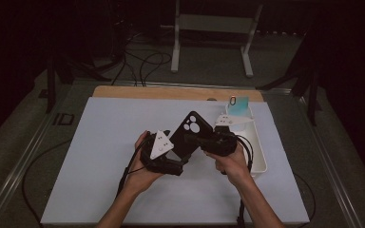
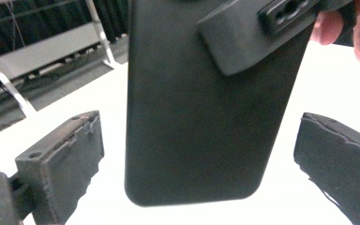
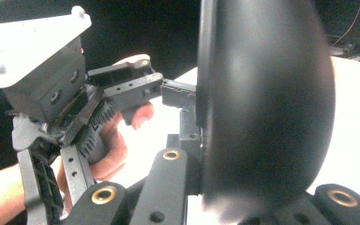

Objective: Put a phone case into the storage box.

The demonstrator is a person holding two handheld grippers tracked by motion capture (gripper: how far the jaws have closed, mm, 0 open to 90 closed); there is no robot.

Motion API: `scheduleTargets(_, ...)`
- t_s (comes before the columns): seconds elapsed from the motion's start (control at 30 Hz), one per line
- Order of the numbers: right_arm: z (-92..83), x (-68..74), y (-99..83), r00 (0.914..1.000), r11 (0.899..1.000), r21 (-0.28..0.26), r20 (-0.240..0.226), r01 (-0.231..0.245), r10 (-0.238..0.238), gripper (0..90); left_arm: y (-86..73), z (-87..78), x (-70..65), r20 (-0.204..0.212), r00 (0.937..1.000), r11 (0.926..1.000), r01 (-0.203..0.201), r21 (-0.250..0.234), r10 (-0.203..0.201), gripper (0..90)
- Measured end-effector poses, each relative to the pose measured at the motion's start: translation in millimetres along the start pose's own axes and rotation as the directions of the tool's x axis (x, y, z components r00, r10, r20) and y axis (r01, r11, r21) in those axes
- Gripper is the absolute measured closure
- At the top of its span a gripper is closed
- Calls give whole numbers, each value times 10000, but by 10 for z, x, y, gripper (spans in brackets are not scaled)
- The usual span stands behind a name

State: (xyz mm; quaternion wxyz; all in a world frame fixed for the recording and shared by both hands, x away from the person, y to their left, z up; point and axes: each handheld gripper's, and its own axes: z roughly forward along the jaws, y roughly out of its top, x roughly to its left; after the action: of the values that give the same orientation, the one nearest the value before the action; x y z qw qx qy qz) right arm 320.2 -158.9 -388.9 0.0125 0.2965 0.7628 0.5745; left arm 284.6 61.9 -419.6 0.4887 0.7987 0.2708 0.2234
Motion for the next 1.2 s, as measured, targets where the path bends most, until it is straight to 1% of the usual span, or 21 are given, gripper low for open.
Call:
scheduleTargets(0.07, -13, -3, -2, 9999, 9999, 2, 13, 113, -113, 870, -6, -9, 23, 109, 9998, 9998, 176, 122, -177, 15)
scheduleTargets(0.13, -28, -4, -6, 9999, 9999, 5, 61, 126, -126, 869, -13, -28, 49, 372, 9989, 9995, 266, 181, -273, 14)
scheduleTargets(0.2, -47, -13, -11, 9999, 9999, 18, 82, 150, -150, 869, -15, -39, 70, 689, 9965, 9987, 448, 240, -464, 13)
scheduleTargets(0.23, -53, -15, -12, 9998, 9999, 23, 93, 155, -155, 870, -16, -42, 81, 935, 9940, 9981, 550, 294, -575, 13)
scheduleTargets(0.27, -60, -18, -12, 9997, 9998, 40, 95, 207, -207, 869, -15, -42, 93, 1088, 9916, 9970, 664, 396, -703, 12)
scheduleTargets(0.33, -75, -17, -11, 9996, 9996, 44, 81, 265, -266, 869, -22, -42, 125, 1516, 9839, 9948, 875, 523, -945, 12)
scheduleTargets(0.37, -80, -13, -11, 9995, 9995, 37, 64, 322, -322, 869, -28, -44, 141, 1642, 9809, 9937, 961, 576, -1044, 13)
scheduleTargets(0.4, -87, -3, -10, 9993, 9993, 62, 45, 371, -371, 868, -31, -47, 149, 1666, 9804, 9935, 966, 610, -1056, 14)
scheduleTargets(0.43, -92, 1, -9, 9989, 9989, 85, 28, 457, -457, 868, -37, -52, 161, 1801, 9777, 9933, 982, 616, -1079, 19)
scheduleTargets(0.5, -96, 22, -7, 9988, 9987, 101, -47, 490, -490, 868, -42, -54, 175, 1922, 9745, 9924, 1060, 623, -1161, 29)
scheduleTargets(0.6, -94, 39, -3, 9976, 9977, 111, -174, 675, -673, 868, -49, -58, 193, 2167, 9676, 9908, 1175, 675, -1296, 67)
scheduleTargets(0.63, -94, 39, -3, 9976, 9977, 111, -174, 675, -673, 868, -49, -58, 193, 2167, 9676, 9908, 1175, 675, -1296, 87)
scheduleTargets(0.67, -93, 46, 0, 9970, 9972, 131, -230, 743, -740, 868, -54, -58, 197, 2283, 9645, 9903, 1191, 713, -1325, 87)
scheduleTargets(0.73, -79, 67, 3, 9955, 9961, 146, -408, 866, -860, 868, -59, -57, 196, 2436, 9609, 9903, 1163, 761, -1316, 123)
scheduleTargets(0.8, -68, 91, 3, 9944, 9953, 212, -496, 943, -932, 868, -65, -53, 190, 2452, 9610, 9905, 1111, 809, -1278, 126)
scheduleTargets(0.83, -64, 101, 3, 9937, 9945, 265, -513, 1013, -998, 868, -69, -53, 188, 2468, 9601, 9900, 1149, 820, -1319, 126)
scheduleTargets(0.93, -58, 112, 3, 9925, 9938, 292, -622, 1069, -1049, 868, -80, -53, 196, 2448, 9607, 9902, 1139, 812, -1306, 127)
scheduleTargets(0.97, -58, 115, 4, 9918, 9934, 304, -682, 1108, -1085, 868, -84, -53, 197, 2470, 9599, 9899, 1157, 824, -1327, 128)
scheduleTargets(1.03, -55, 125, 2, 9902, 9923, 300, -759, 1200, -1174, 868, -94, -49, 200, 2433, 9614, 9902, 1107, 854, -1285, 128)
scheduleTargets(1.13, -41, 135, -3, 9872, 9907, 368, -964, 1313, -1273, 868, -104, -43, 198, 2480, 9607, 9903, 1054, 909, -1250, 126)
scheduleTargets(1.2, -29, 152, -8, 9851, 9896, 405, -1091, 1384, -1333, 868, -105, -40, 196, 2605, 9577, 9906, 1019, 909, -1225, 126)
